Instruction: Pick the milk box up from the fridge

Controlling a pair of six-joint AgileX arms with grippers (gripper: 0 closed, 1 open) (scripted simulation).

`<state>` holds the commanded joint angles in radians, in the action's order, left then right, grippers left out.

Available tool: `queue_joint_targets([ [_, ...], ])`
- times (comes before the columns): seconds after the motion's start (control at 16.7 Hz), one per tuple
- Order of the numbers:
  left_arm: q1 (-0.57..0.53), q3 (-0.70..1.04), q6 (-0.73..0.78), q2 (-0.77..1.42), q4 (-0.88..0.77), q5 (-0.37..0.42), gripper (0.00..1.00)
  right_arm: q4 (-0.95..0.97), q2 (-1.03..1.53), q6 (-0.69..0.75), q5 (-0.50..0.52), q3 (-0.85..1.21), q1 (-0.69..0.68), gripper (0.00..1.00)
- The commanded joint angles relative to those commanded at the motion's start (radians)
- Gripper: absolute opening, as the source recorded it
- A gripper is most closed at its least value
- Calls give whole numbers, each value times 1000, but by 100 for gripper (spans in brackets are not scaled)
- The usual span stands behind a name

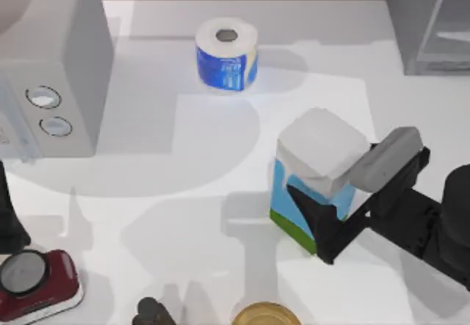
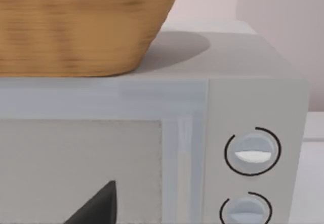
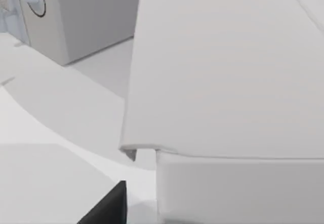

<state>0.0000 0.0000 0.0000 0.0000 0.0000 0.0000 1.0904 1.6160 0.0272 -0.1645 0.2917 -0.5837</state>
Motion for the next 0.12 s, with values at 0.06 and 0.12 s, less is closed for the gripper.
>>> queue_joint_targets([
  [0.06, 0, 0, 0, 0, 0, 0, 100, 0, 0, 0, 0, 0, 0, 100],
  [0.12, 0, 0, 0, 0, 0, 0, 100, 0, 0, 0, 0, 0, 0, 100],
])
